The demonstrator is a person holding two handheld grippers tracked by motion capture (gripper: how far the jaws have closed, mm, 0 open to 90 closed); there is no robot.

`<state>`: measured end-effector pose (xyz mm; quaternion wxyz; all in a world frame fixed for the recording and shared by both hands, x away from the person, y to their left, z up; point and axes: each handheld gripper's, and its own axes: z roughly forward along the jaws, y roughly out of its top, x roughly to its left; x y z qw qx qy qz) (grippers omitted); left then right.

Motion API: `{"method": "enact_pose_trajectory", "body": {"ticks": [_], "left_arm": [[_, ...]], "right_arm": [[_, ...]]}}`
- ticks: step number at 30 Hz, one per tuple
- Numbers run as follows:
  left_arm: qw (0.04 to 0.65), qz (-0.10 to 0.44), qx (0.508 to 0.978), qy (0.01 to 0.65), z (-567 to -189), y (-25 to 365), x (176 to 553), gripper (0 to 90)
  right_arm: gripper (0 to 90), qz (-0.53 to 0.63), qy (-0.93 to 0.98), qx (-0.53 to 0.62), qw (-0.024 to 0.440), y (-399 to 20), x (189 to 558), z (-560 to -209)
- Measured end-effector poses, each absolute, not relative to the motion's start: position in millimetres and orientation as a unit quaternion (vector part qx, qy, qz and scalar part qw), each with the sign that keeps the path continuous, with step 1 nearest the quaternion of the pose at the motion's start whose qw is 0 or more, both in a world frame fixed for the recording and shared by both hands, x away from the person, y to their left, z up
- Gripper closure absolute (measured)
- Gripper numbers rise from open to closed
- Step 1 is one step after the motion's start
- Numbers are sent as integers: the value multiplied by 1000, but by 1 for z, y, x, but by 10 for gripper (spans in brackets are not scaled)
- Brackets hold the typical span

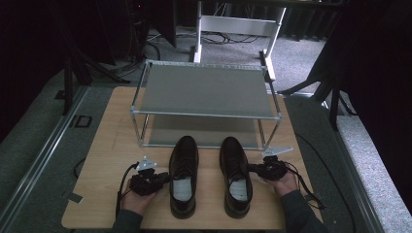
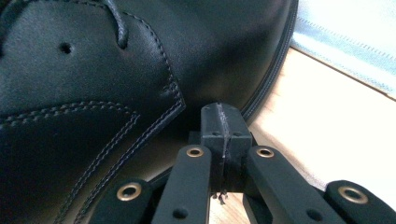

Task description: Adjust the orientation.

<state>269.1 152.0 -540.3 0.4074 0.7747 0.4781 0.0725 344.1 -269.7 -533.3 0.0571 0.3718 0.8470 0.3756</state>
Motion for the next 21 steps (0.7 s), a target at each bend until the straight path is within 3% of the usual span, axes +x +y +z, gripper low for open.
{"method": "enact_pose_trajectory", "body": {"ticks": [21], "left_arm": [[424, 47, 784, 451, -542, 100, 275, 784]], "right_arm": [[899, 374, 850, 368, 47, -270, 339, -532]]}}
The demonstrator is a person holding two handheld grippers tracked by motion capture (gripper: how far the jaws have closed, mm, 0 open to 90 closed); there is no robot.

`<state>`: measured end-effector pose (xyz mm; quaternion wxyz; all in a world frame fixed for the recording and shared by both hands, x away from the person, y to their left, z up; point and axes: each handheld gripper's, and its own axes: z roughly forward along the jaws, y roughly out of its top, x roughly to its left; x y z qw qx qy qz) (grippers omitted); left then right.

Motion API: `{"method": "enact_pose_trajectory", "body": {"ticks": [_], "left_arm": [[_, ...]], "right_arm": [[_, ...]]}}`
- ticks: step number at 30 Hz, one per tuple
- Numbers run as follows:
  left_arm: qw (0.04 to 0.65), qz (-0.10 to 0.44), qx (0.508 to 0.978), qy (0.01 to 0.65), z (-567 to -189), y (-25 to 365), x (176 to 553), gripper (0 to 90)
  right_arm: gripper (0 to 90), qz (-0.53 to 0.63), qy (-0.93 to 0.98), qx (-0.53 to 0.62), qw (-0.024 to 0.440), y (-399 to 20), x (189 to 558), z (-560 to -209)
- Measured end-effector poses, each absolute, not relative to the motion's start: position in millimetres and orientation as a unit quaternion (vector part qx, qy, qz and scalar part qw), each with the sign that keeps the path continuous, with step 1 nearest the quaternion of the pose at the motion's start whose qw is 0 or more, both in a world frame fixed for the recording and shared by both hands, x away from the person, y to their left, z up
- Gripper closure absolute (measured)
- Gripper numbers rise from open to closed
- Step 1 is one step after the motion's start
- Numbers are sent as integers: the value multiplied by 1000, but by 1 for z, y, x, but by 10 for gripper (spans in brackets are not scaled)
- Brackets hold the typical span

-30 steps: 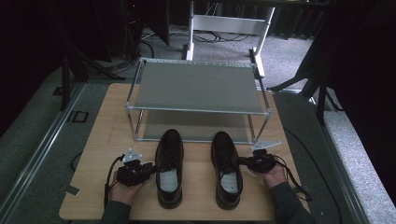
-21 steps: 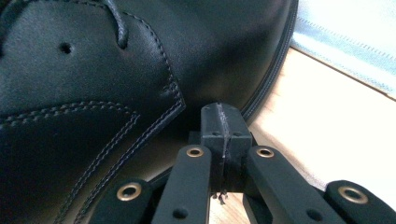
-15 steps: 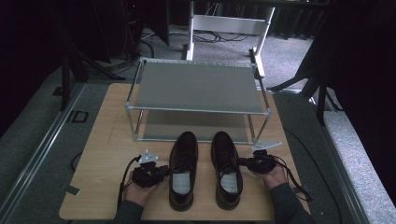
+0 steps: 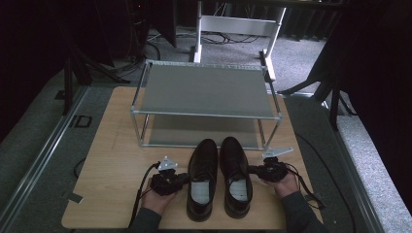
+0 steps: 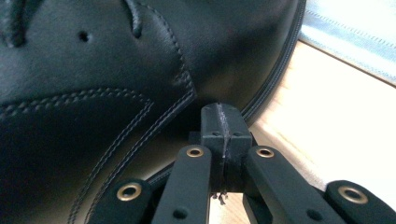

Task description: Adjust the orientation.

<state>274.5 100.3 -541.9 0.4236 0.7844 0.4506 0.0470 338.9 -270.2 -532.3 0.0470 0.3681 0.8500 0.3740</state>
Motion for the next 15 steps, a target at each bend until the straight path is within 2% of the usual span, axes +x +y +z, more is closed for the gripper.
{"method": "enact_pose_trajectory", "body": {"ticks": [9, 15], "left_arm": [[434, 22, 790, 432, -542, 86, 267, 791], [434, 23, 788, 437, -542, 83, 265, 853]], "right_arm": [[898, 377, 849, 368, 39, -273, 337, -533], [876, 380, 847, 371, 38, -276, 338, -533]]}}
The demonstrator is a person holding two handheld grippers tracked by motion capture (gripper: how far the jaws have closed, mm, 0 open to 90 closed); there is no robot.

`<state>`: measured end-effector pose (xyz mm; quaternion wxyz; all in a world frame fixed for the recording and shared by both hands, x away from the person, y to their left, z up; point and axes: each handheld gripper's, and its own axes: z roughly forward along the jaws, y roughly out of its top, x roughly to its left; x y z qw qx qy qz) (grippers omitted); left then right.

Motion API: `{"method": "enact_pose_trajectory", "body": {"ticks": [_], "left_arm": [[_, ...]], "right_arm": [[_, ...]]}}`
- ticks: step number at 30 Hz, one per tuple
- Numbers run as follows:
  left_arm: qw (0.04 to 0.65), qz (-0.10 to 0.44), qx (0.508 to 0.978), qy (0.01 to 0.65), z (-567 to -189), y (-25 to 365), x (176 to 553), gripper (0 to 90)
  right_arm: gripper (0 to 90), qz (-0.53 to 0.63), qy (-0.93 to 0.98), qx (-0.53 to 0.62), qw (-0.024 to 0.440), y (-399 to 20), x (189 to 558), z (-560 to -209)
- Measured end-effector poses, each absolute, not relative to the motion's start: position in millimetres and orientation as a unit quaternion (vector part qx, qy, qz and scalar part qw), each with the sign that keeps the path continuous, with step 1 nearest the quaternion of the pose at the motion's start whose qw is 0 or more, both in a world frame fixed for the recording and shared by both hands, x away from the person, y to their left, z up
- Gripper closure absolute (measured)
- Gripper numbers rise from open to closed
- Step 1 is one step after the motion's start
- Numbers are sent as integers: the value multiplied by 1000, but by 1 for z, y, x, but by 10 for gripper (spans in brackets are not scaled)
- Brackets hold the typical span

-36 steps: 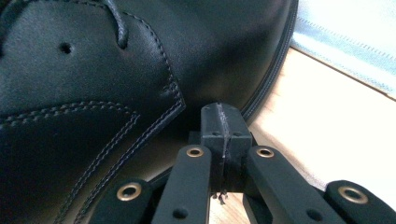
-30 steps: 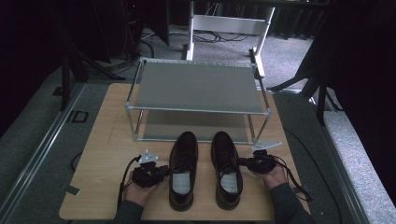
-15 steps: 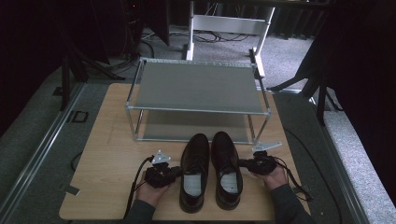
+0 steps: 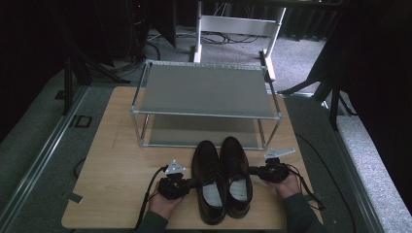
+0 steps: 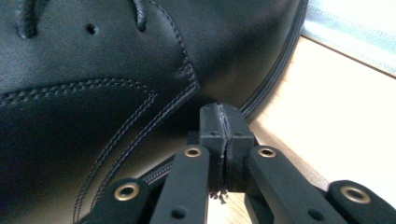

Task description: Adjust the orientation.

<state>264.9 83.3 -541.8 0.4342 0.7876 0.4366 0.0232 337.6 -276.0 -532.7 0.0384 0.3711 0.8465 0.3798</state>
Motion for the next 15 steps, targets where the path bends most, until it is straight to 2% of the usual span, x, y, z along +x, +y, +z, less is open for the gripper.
{"method": "enact_pose_trajectory", "body": {"ticks": [6, 10, 15], "left_arm": [[437, 20, 782, 443, -545, 85, 263, 880], [430, 2, 790, 438, -545, 93, 259, 776], [417, -15, 819, 393, -546, 87, 243, 766]], "right_arm": [[866, 380, 846, 373, 38, -276, 340, -532], [855, 378, 846, 374, 43, -276, 339, -532], [844, 375, 848, 373, 40, -278, 337, -534]]}}
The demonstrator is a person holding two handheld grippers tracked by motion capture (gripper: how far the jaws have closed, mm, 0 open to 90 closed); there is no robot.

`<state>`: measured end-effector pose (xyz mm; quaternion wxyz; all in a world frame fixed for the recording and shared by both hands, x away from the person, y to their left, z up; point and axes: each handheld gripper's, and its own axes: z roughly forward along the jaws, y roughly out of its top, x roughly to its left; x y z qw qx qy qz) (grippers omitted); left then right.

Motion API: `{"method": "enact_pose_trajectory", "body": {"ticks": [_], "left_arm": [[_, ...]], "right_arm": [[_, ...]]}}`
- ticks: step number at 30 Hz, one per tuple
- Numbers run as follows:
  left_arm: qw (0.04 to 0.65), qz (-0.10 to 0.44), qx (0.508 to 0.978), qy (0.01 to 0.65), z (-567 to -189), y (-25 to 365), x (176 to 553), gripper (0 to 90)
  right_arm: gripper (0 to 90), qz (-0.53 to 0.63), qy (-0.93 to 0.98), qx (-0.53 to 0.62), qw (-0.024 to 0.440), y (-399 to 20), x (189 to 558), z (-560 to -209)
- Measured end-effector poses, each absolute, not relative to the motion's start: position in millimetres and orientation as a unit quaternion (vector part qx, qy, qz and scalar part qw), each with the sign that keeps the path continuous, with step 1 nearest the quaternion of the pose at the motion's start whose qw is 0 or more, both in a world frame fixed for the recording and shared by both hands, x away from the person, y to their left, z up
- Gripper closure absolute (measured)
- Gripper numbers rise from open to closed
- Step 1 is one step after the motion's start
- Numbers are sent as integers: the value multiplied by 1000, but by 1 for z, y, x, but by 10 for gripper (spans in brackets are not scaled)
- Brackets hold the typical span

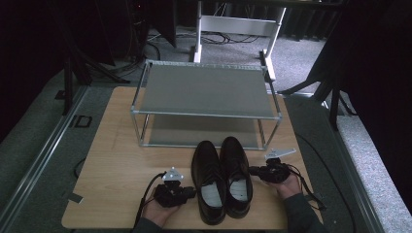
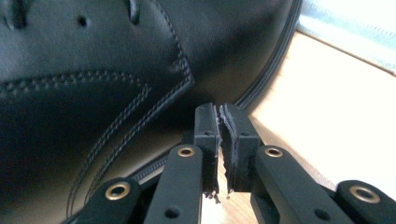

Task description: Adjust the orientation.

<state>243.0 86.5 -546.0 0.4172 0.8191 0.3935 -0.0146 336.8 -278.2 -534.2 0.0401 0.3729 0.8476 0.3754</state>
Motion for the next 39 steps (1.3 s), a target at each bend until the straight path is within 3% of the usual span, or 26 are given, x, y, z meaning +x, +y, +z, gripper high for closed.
{"method": "enact_pose_trajectory", "body": {"ticks": [7, 17, 26, 30, 31, 35, 39], "left_arm": [[428, -16, 813, 395, -548, 77, 241, 833], [435, -41, 825, 358, -550, 19, 248, 825], [441, -47, 822, 356, -551, -5, 253, 822], [445, -46, 821, 356, -552, -6, 253, 811], [443, -41, 822, 356, -552, -5, 253, 767], [454, -22, 817, 356, -542, 9, 253, 735], [458, 2, 810, 367, -534, 32, 254, 707]], "right_arm": [[841, 377, 845, 376, 45, -281, 335, -532], [834, 381, 824, 414, 75, -316, 333, -524], [805, 384, 809, 435, 87, -341, 324, -520], [754, 399, 796, 444, 97, -346, 319, -509], [749, 406, 793, 443, 100, -347, 316, -504], [679, 423, 785, 434, 126, -345, 303, -482], [630, 449, 780, 419, 120, -341, 292, -468]]}}
